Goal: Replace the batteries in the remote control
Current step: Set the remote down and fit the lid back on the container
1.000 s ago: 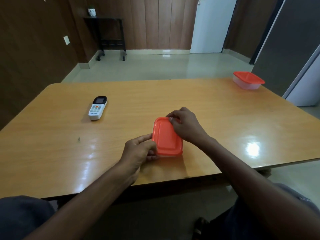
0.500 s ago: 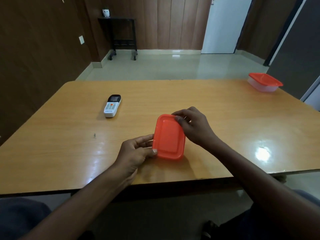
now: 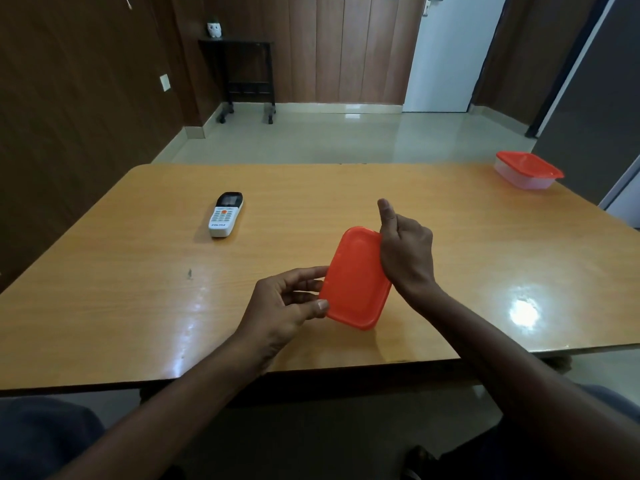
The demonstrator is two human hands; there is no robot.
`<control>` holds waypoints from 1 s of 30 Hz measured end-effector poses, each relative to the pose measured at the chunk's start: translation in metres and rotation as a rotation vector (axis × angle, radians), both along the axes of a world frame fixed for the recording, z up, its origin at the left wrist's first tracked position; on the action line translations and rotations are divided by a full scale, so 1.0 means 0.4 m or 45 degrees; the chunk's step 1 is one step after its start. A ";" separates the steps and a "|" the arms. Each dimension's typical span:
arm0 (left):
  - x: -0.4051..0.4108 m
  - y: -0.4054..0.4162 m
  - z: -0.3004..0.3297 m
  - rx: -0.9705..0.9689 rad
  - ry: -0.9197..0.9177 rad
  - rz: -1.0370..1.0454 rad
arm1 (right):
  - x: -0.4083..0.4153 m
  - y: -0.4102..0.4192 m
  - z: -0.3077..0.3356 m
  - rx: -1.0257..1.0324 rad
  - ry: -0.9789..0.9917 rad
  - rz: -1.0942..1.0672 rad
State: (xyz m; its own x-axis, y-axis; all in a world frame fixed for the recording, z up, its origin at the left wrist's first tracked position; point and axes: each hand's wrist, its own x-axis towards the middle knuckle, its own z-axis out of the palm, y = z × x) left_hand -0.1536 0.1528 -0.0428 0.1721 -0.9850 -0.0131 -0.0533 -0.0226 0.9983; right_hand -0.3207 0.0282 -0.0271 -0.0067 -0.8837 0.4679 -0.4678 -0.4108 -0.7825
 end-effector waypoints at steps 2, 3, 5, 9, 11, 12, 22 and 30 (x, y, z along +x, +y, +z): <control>0.005 0.001 0.000 -0.018 -0.069 0.009 | 0.000 0.003 -0.001 -0.248 0.252 -0.028; 0.005 0.001 0.001 -0.039 -0.143 0.004 | 0.000 0.006 -0.001 -0.375 0.398 -0.043; 0.003 0.003 0.004 -0.085 -0.315 -0.022 | 0.006 0.011 0.002 -0.543 0.533 -0.011; 0.005 0.007 0.014 -0.144 -0.441 -0.012 | 0.018 0.020 0.012 -0.624 0.453 0.105; 0.009 0.005 0.019 -0.178 -0.490 0.005 | 0.017 0.020 0.016 -0.605 0.396 0.103; 0.010 0.005 0.022 -0.194 -0.534 0.010 | 0.017 0.020 0.014 -0.598 0.388 0.107; 0.005 -0.017 0.002 -0.018 -0.080 0.247 | 0.034 0.043 -0.016 -0.216 0.146 -0.030; -0.015 0.006 -0.012 0.125 0.205 0.081 | 0.072 0.074 -0.031 0.074 -0.073 0.100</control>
